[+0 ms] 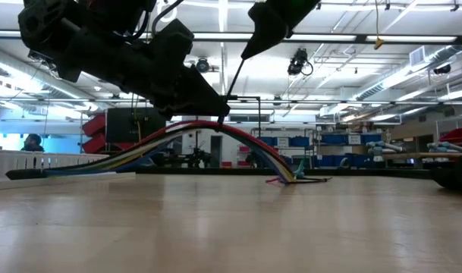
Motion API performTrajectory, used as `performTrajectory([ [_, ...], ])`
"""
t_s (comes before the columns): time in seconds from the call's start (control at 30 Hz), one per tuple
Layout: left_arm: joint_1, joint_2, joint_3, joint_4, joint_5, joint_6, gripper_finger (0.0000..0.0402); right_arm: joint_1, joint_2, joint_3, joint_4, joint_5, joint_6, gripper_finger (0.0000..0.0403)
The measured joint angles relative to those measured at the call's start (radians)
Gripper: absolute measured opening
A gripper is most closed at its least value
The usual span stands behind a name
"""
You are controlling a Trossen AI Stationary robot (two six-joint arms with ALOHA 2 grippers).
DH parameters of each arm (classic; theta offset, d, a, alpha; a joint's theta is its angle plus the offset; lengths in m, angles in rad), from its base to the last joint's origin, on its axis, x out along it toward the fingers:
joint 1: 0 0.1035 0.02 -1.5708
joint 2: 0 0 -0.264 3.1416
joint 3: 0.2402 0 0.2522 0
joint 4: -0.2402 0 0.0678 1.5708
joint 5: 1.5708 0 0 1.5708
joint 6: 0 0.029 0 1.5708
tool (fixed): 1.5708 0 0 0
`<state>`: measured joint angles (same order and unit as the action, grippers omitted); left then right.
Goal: Ziptie cables
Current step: Wrap the cables together using a ziptie
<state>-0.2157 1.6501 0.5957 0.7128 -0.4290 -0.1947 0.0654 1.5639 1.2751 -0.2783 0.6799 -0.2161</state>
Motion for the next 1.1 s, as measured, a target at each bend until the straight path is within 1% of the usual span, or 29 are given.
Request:
performTrajectory([
  [0.17,0.000,0.000,0.000,0.000,0.000,0.000,0.0021,-0.003,0.000,0.000,0.000,0.073,-0.026,0.0000],
  [0.43,0.000,0.000,0.000,0.001,-0.001,-0.001,0.0021,-0.037,0.000,0.000,0.003,0.088,-0.029,0.0000],
  [0.9,0.001,-0.002,0.001,0.005,-0.008,-0.001,0.0021,-0.065,0.000,0.000,0.072,0.195,-0.074,0.0000],
  [1.07,0.001,-0.002,0.001,0.002,-0.006,-0.001,0.0021,-0.065,0.000,0.000,0.073,0.203,-0.076,0.0000],
  [1.1,0.001,-0.002,0.001,0.001,-0.001,-0.001,0.0021,-0.066,0.000,0.000,0.073,0.190,-0.076,0.0000],
])
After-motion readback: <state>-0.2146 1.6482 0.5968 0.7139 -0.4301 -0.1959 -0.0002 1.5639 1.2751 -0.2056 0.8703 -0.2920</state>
